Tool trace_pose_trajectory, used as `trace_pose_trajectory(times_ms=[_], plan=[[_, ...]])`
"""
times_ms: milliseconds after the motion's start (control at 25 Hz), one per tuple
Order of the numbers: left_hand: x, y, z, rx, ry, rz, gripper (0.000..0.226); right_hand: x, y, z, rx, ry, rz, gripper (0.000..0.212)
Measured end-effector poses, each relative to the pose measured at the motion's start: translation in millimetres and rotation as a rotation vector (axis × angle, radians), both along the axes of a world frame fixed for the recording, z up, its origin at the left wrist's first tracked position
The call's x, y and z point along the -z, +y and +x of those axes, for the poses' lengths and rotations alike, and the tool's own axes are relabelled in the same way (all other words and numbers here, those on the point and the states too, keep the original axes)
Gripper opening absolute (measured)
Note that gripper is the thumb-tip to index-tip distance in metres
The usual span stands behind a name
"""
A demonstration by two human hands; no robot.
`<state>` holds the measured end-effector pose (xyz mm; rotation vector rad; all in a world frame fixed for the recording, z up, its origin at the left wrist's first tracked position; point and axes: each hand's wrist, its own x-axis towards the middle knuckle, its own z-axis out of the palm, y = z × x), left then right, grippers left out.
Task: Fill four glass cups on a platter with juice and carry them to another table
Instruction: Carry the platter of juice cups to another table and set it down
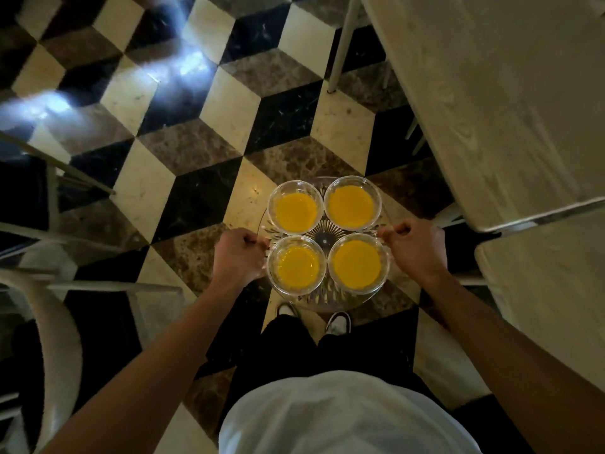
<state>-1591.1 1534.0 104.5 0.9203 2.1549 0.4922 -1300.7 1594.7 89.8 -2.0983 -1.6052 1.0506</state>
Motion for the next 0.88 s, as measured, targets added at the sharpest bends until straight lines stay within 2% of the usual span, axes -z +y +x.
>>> trace_pose_trajectory(times_ms=[160,320,520,680,880], plan=[[9,64,-7,-0.006,-0.058,-0.005,0.027,5,46,-2,0.054,-0.005,0.034,0.024],[15,129,-13,0.05,-0.025,0.042,0.028,7,92,-8,0.114,-0.013,0.036,0.023],[14,224,-30,0.226,-0.011,0.043,0.017,5,149,-24,0.262,-0.013,0.021,0.022],[11,289,-36,0.351,0.011,0.069,0.032,4,189,-33,0.352,-0.041,0.019,0.025],[20,362,-33,0.447,0.011,0.078,0.011,4,235,-33,0.437,-0.062,0.028,0.024]])
